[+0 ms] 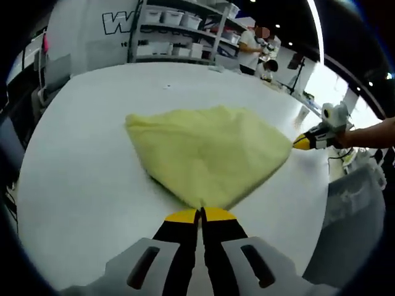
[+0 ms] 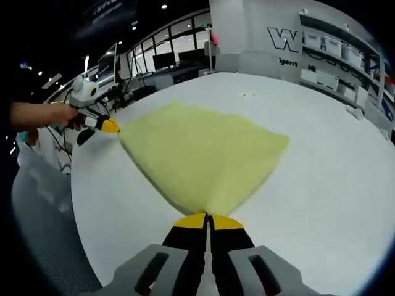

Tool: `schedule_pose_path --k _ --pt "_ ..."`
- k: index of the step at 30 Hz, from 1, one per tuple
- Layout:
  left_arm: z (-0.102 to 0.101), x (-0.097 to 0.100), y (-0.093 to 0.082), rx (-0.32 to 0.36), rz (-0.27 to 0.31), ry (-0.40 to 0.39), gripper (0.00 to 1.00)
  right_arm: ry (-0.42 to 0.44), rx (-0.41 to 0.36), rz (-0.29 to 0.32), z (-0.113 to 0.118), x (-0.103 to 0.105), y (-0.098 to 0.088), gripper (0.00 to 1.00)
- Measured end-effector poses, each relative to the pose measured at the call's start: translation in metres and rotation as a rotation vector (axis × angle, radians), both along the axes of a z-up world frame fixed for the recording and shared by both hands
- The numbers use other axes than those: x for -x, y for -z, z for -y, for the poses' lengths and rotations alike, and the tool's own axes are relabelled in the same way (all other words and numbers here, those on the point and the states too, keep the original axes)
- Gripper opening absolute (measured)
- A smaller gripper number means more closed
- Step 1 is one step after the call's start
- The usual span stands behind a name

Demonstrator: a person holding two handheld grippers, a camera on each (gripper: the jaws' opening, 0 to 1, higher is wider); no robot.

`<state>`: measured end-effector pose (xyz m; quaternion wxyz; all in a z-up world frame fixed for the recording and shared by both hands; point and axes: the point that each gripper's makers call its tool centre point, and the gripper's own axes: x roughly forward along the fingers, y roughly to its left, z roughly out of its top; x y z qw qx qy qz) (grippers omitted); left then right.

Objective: Fold the garment on the visible template until the final outline fits inside the template.

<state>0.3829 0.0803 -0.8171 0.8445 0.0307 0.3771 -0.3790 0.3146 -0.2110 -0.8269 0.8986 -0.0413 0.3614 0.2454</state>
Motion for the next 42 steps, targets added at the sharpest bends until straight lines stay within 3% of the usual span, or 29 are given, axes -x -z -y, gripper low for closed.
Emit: schedule_pose_path --k 13,42 --pt "-0.006 0.026 0.001 -0.020 -0.010 0.025 0.04 0.000 0.005 0.019 0.002 0.010 -0.003 0.00" --pt "-0.026 0.077 0.003 -0.027 -0.027 0.016 0.04 -0.018 -0.014 0.034 -0.013 0.062 -0.010 0.00"
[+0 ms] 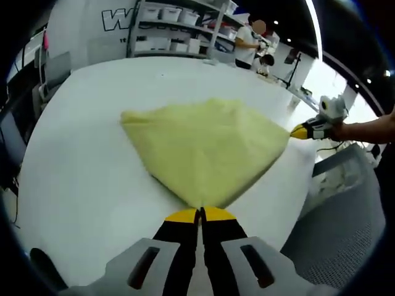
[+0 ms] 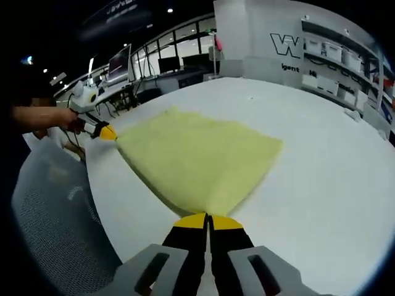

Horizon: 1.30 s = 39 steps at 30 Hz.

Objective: Fold the garment on the visible template until the final outline fits inside the template.

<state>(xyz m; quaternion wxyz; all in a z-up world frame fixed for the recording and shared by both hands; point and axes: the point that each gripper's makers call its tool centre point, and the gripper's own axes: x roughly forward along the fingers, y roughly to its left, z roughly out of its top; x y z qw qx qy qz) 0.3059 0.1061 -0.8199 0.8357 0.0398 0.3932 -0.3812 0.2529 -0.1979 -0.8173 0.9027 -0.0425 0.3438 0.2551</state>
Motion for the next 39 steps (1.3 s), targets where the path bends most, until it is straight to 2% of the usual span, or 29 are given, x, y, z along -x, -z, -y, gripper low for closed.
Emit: schedule_pose_path --k 11,15,22,30,35,39 --pt "-0.001 0.007 0.004 -0.004 -0.004 0.001 0.04 0.006 0.008 0.006 -0.002 0.003 0.000 0.00" --pt "-0.001 0.008 0.002 0.003 0.016 0.015 0.04 0.003 0.014 0.009 -0.002 0.003 0.000 0.00" --pt "-0.001 0.010 -0.003 -0.031 0.055 0.017 0.07 0.006 -0.001 0.023 -0.007 0.000 -0.008 0.00" --pt "0.002 0.013 -0.010 -0.041 0.081 0.011 0.14 -0.011 0.001 0.026 -0.014 0.003 -0.011 0.07" --pt "0.002 0.013 -0.024 -0.019 0.103 -0.008 0.16 -0.029 0.022 0.030 -0.016 0.007 -0.013 0.14" --pt "0.002 0.013 -0.031 -0.026 0.125 -0.003 0.20 -0.035 0.035 0.041 -0.017 0.010 -0.016 0.19"
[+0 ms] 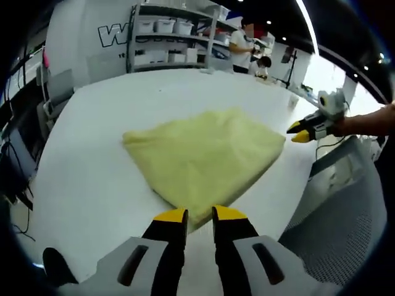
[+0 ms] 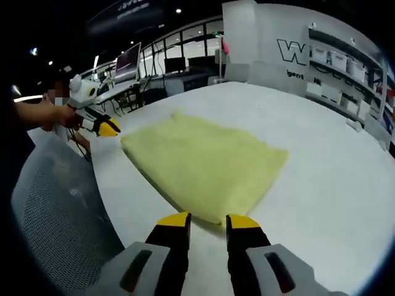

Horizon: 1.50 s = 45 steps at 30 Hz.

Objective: Fold the garment on the visible template until the final outline fits inside the template.

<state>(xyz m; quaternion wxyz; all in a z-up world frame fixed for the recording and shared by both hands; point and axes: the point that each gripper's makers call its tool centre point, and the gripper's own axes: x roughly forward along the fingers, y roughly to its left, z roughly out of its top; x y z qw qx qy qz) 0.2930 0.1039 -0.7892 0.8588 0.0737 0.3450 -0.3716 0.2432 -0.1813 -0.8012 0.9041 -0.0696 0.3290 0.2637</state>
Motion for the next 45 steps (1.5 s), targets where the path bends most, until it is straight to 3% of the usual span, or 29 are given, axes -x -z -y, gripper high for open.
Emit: schedule_pose_path --k 16,31,45 --pt "0.007 0.012 -0.016 0.002 0.031 0.015 0.26 0.008 0.024 0.031 0.006 0.011 -0.018 0.27" --pt "0.001 0.017 -0.035 0.008 0.073 -0.003 0.33 0.037 0.027 0.073 0.013 0.021 -0.042 0.40" --pt "-0.006 0.027 -0.050 0.047 0.143 -0.029 0.57 0.076 -0.016 0.128 0.016 0.032 -0.059 0.60"
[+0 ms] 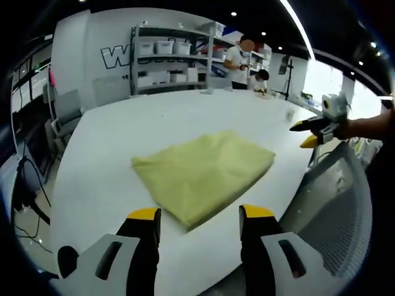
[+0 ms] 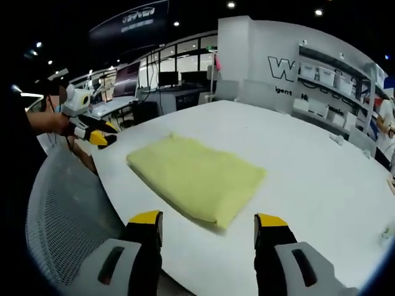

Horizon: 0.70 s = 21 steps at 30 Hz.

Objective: Fold the garment on the visible template until the final outline fits inside the template.

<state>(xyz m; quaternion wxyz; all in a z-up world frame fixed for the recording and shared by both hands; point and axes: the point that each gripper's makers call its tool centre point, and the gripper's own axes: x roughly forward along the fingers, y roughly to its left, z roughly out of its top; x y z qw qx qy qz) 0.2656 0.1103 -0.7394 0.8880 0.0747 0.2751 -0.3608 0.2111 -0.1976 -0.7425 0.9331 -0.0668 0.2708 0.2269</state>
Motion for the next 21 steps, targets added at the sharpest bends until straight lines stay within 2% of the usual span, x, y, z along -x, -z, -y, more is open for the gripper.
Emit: schedule_pose_path --k 12,21 --pt "-0.005 0.006 -0.015 0.006 0.068 -0.014 0.77 0.027 -0.005 0.023 0.006 0.011 -0.004 0.81" --pt "-0.014 0.007 -0.020 0.033 0.077 -0.049 0.92 0.033 -0.026 0.024 0.005 0.015 -0.006 0.93"
